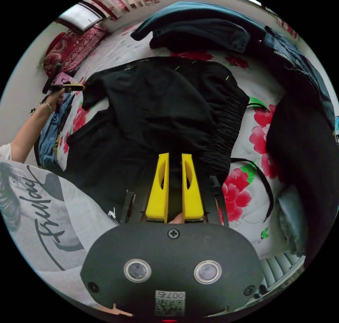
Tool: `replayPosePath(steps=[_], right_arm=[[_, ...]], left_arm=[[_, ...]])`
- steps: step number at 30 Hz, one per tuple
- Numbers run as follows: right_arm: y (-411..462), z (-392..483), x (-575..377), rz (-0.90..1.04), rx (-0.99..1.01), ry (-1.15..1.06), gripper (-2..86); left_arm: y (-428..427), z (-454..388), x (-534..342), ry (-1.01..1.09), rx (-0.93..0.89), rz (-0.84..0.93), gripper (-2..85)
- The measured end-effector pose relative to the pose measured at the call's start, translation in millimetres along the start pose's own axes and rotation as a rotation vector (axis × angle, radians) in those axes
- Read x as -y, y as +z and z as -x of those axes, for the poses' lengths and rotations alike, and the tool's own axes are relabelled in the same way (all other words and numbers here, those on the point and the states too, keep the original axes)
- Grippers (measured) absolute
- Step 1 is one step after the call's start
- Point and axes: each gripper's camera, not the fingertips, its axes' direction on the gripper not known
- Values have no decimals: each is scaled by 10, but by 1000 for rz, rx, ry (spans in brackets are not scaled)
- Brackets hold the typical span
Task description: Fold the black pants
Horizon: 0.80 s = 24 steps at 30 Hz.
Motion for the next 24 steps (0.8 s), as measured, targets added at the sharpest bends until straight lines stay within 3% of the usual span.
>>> replayPosePath(steps=[3, 8, 14, 18, 24], right_arm=[[-22, -9, 4, -7, 1, -16, 57], [-110, -58, 27, -47, 58, -1, 59], [-395, -175, -343, -102, 21, -8, 77], [-519, -573, -894, -108, 28, 110, 88], [-347, -911, -1412, -14, 92, 153, 95]], left_arm=[[-134, 595, -216, -140, -101, -21, 9], [-214, 900, -865, -313, -204, -104, 65], [-131, 666, -2414, -489, -356, -101, 76], [-100, 448, -3736, -677, -399, -56, 80], [-44, 157, -4544, -736, -408, -14, 97]])
